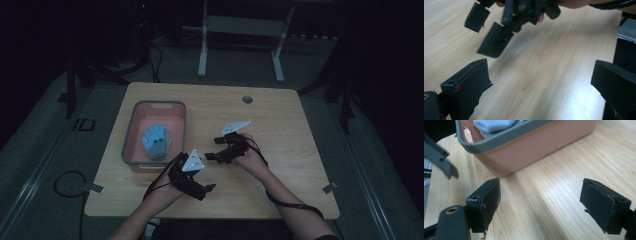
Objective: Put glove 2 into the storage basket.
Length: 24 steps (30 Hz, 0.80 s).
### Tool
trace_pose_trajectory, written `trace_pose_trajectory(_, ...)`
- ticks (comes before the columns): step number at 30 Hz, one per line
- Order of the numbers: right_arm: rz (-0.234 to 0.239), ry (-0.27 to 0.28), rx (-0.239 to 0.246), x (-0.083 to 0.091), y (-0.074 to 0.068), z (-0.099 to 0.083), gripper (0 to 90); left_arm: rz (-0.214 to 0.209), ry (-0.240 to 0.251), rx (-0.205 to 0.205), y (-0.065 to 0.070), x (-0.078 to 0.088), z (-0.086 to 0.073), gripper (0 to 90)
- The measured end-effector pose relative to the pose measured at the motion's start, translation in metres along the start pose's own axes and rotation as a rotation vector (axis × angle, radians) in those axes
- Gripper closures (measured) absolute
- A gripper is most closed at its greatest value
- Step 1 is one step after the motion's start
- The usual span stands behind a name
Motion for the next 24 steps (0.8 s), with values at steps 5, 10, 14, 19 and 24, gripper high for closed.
trace_pose_trajectory(5,-0.015,-0.014,0.000,-0.002,0.002,-0.011,16.8,-0.017,-0.018,-0.001,0.003,-0.013,-0.004,1.9)
trace_pose_trajectory(10,-0.021,-0.030,-0.019,-0.004,0.004,-0.019,17.2,-0.037,-0.030,0.012,0.001,-0.027,-0.011,1.9)
trace_pose_trajectory(14,-0.044,-0.021,-0.027,-0.006,0.005,-0.025,17.2,-0.036,-0.038,0.024,-0.003,-0.038,-0.017,1.9)
trace_pose_trajectory(19,-0.065,-0.022,-0.037,-0.011,0.005,-0.032,17.1,-0.006,-0.030,0.028,-0.005,-0.042,-0.022,1.9)
trace_pose_trajectory(24,-0.087,-0.028,-0.037,-0.015,0.004,-0.037,16.5,0.004,-0.037,0.034,-0.007,-0.047,-0.026,1.9)
Point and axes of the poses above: each handheld gripper's, and its own axes: x roughly backward along the jaws, z roughly out of its top, y roughly to its right, the point moved 1 cm from there along -x, roughly forward along the jaws, and after that the axes turned 11 degrees about -z, right-handed, at the moved point
